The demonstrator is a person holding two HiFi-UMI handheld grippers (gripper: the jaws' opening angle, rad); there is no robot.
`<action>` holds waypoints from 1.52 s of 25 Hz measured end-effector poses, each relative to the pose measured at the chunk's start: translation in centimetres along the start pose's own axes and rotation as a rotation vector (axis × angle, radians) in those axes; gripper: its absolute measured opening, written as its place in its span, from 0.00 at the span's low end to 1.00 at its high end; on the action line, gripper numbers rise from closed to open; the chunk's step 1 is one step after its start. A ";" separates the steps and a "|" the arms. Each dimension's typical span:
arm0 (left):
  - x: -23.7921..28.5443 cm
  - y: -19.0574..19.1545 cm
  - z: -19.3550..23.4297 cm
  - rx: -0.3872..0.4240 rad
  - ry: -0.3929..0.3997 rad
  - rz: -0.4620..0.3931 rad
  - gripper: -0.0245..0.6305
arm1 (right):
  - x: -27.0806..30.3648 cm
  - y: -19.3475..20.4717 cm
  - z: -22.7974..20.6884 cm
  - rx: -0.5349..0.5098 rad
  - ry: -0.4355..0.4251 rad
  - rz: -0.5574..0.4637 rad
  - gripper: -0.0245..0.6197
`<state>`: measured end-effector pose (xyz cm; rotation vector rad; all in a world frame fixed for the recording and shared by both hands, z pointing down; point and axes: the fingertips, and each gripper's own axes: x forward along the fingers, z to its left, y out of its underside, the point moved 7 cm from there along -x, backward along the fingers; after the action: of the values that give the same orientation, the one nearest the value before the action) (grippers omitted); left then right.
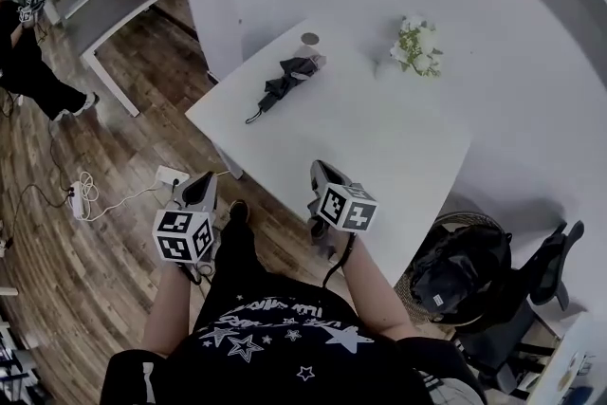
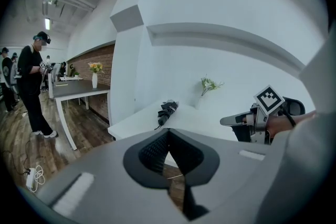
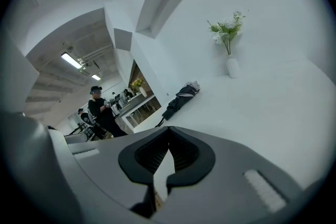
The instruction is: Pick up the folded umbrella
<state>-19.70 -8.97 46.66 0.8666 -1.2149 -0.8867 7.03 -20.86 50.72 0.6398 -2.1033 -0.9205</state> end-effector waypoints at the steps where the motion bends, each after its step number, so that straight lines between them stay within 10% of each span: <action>1: 1.0 -0.4 0.7 0.001 0.009 0.002 0.04 | 0.7 -0.3 -0.2 0.017 0.018 -0.001 0.06; 15: 16.7 -7.2 8.6 0.060 0.213 0.102 0.04 | 13.8 -4.8 0.3 0.280 0.135 0.032 0.43; 38: 30.1 -10.2 15.0 0.098 0.397 0.234 0.04 | 29.1 -8.4 -2.7 0.419 0.466 0.102 0.51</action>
<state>-31.70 -41.73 51.29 0.9072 -0.9910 -0.4424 -7.11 -46.76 57.97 0.8542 -1.8823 -0.2323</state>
